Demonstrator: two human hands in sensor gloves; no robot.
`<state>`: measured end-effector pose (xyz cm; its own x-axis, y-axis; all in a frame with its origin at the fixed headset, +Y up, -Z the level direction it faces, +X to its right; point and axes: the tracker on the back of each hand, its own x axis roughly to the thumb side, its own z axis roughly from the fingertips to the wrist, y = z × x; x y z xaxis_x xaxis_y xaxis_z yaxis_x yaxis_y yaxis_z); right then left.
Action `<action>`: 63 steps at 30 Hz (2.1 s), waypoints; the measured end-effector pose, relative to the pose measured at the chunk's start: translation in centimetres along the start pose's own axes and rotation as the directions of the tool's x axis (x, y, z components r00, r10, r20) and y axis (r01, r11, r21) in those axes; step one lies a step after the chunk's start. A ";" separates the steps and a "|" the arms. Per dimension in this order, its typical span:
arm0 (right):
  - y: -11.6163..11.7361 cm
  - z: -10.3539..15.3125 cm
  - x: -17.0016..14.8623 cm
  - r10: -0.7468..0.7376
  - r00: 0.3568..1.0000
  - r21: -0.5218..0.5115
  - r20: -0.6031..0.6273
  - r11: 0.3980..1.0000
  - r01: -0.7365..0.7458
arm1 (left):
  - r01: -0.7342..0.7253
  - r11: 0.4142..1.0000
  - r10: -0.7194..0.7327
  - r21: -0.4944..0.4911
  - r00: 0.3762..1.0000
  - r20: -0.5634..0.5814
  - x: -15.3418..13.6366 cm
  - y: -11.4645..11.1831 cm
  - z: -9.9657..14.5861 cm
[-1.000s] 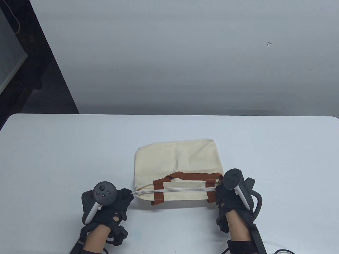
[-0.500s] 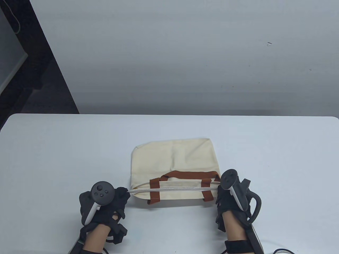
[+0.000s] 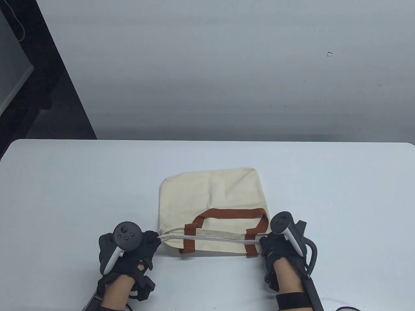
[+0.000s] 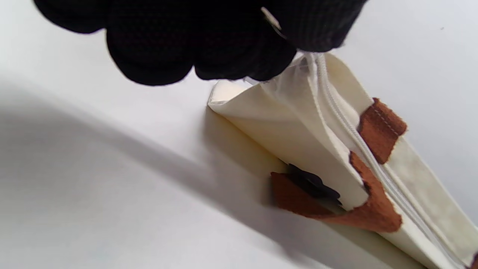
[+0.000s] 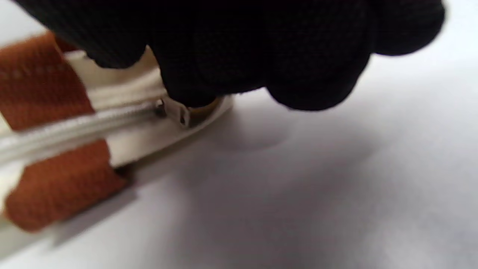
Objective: Zip the canvas bag
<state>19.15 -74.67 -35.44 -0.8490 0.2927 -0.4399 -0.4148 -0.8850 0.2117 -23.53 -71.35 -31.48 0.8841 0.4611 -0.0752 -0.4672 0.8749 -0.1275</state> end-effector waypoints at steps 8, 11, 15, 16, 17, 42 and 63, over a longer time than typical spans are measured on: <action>-2.1 1.6 0.5 -0.098 0.991 -0.128 0.093 0.986 0.110 | 0.252 0.958 -0.256 -0.135 0.967 -0.015 1.6 -1.1 0.5; -1.8 1.6 0.9 -0.106 0.986 -0.116 0.131 0.986 0.121 | 0.320 0.924 -0.335 -0.211 0.941 -0.040 1.5 -2.3 0.2; -1.3 1.6 1.4 -0.076 0.984 -0.085 0.164 0.992 0.091 | 0.370 0.882 -0.406 -0.293 0.911 -0.069 1.0 -3.9 -0.5; -1.3 1.6 1.5 -0.074 0.982 -0.085 0.171 0.992 0.090 | 0.382 0.871 -0.420 -0.308 0.905 -0.065 0.9 -4.2 -0.6; -1.2 1.6 1.7 -0.070 0.980 -0.076 0.186 0.993 0.085 | 0.397 0.857 -0.438 -0.328 0.897 -0.058 0.8 -4.7 -0.8; -4.6 9.5 7.9 0.066 0.784 -0.358 0.617 0.911 0.205 | 0.050 0.980 -0.092 0.194 0.973 0.214 5.2 2.0 3.7; 2.1 8.1 8.8 0.301 0.769 -0.246 0.563 0.950 -0.192 | 0.375 0.921 -0.389 0.105 0.894 0.221 7.1 -2.4 3.4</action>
<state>8.16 -71.03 -31.82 -0.9625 0.1626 0.2172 -0.1505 -0.9860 0.0714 -16.11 -69.66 -28.34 0.9739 0.1046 0.2012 -0.0982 0.9943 -0.0416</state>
